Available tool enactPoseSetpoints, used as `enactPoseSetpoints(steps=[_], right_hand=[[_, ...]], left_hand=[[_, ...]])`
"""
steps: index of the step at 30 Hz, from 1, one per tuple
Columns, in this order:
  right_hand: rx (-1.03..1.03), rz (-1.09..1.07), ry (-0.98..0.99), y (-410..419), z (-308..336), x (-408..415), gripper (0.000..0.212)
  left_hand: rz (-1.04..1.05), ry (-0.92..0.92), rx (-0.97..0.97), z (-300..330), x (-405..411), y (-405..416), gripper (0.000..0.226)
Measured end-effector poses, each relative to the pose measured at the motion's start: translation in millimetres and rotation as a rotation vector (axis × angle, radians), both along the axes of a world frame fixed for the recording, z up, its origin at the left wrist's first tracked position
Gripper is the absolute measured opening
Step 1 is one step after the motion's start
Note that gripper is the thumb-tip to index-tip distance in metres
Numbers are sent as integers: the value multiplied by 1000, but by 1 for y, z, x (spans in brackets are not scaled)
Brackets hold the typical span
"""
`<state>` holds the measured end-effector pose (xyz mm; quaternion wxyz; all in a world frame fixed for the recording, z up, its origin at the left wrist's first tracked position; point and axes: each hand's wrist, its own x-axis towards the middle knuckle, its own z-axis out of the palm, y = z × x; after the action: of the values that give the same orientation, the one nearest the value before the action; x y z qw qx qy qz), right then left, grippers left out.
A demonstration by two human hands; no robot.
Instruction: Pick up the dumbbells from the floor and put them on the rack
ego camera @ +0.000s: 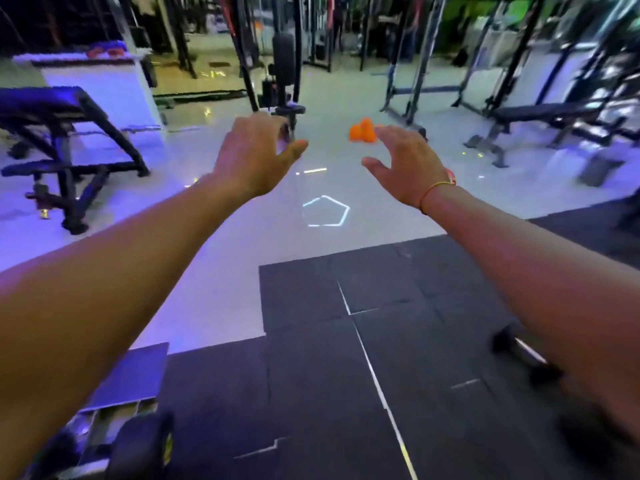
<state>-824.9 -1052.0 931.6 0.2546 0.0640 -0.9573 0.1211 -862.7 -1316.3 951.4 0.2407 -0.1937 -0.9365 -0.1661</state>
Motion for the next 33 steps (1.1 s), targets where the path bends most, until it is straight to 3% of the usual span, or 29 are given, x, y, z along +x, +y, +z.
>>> enactPoseSetpoints(steps=[8,18,33], right_hand=[[-6,-273,-220,254,-73,153,62],[-108,-543,-395,454,-169,276,66],[-277,-709,-692,681,-294,212,67]], left_hand=[[-282,-219,-89,-109,78,288,77],[-565,-355,-274,-199,144,546,77],[-693,-629,-476,-328,53,831,75]])
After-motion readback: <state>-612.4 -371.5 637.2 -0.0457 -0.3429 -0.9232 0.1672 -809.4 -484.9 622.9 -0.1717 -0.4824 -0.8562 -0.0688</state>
